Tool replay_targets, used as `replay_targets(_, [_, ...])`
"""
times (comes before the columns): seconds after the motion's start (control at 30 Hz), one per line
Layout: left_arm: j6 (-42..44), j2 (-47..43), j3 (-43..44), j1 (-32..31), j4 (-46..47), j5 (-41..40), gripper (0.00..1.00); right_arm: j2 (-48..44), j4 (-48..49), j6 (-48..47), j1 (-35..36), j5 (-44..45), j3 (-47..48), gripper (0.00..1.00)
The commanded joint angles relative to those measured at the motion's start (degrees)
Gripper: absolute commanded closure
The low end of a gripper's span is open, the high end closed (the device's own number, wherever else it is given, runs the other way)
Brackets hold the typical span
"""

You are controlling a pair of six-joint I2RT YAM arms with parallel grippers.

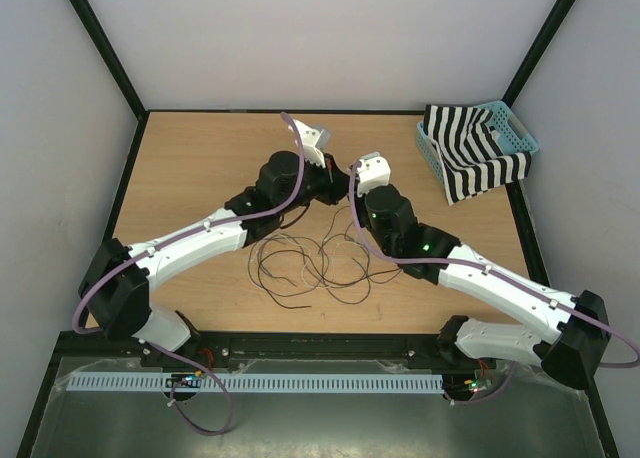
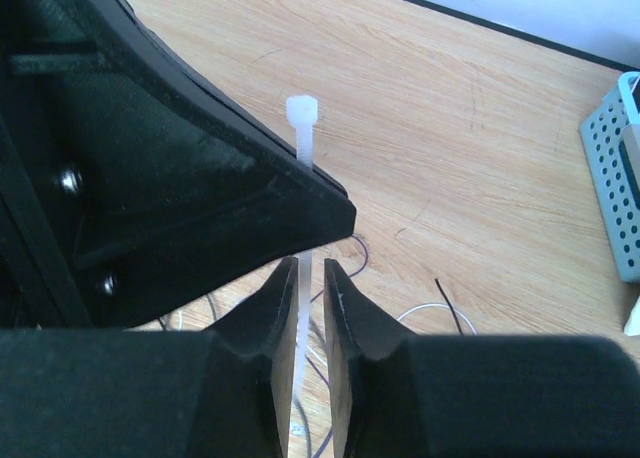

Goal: Zip-tie the wires
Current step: Pick up the ribbon at the center of the board.

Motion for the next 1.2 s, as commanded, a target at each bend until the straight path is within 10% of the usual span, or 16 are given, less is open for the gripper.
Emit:
replay_targets(0.0, [0.92,-0.20,1.32,2.62,1.71,4.50,1.00,-3.32,2.77,0.10,0.31,-0.32,-1.61,0.69])
replay_targets(0.23, [0.81,1.64,2.94,13.29,1.72,23.80,1.00,-7.80,2.13,-0.72,-0.20,-3.29,-4.18,0.46])
replay_targets(0.6, [5.56,6.68,6.94,19.96,1.75,56.03,1.00,-14.47,4.36,2.37,-9.45,-24.15,-8.10,0.38])
replay_targets(1.17, [6.41,2.50,7.84,14.80,4.52,64.78,1.00,-15.17,15.47,9.24,-13.53,-45.08,-11.36,0.33])
